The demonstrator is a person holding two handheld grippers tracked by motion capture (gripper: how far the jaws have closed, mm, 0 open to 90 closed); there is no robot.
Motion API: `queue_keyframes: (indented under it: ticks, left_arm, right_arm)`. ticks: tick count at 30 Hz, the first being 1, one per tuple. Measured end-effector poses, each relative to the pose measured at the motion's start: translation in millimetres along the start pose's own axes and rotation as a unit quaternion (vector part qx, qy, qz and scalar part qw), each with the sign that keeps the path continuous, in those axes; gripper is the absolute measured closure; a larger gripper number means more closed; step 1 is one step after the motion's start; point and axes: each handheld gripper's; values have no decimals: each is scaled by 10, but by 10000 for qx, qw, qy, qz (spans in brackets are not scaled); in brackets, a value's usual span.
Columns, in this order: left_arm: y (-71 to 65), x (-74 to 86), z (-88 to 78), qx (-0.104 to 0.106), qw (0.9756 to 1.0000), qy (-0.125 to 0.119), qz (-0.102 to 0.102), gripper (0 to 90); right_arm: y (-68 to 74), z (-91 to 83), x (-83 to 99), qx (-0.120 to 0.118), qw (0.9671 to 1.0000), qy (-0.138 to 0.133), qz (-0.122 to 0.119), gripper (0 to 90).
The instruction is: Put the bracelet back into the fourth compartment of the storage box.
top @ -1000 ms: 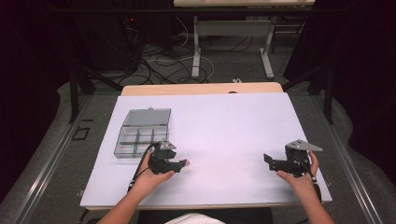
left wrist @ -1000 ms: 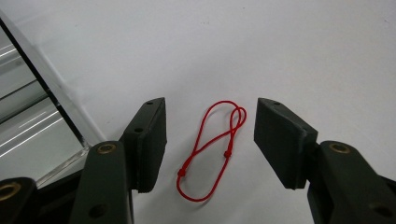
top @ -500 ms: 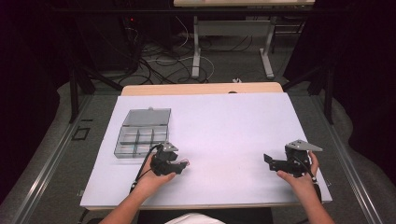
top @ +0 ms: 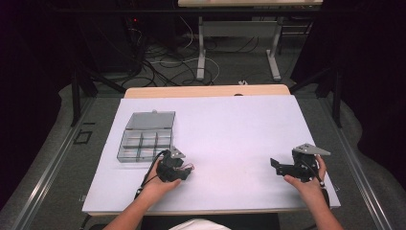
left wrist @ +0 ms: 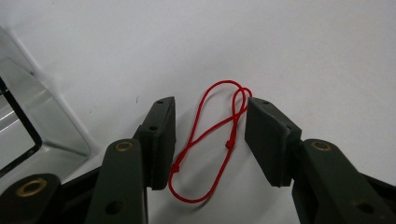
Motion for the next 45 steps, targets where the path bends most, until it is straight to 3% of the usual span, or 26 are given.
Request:
queue_keyframes:
  ticks: [31, 45]
  left_arm:
    - [-6, -15, -14, 83, 9999, 78, 57, 835]
    - [34, -22, -72, 77, 10000, -22, -57, 871]
  right_arm:
    - [-16, 10, 9, -47, 10000, 21, 67, 67]
    - [-30, 7, 11, -50, 10000, 2, 76, 74]
Point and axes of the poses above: each handheld gripper's, and its own axes: z roughly forward along the jaws, x roughly out of its underside, y roughly to its left, and after that the axes turned 1 degree about -z, right-handed
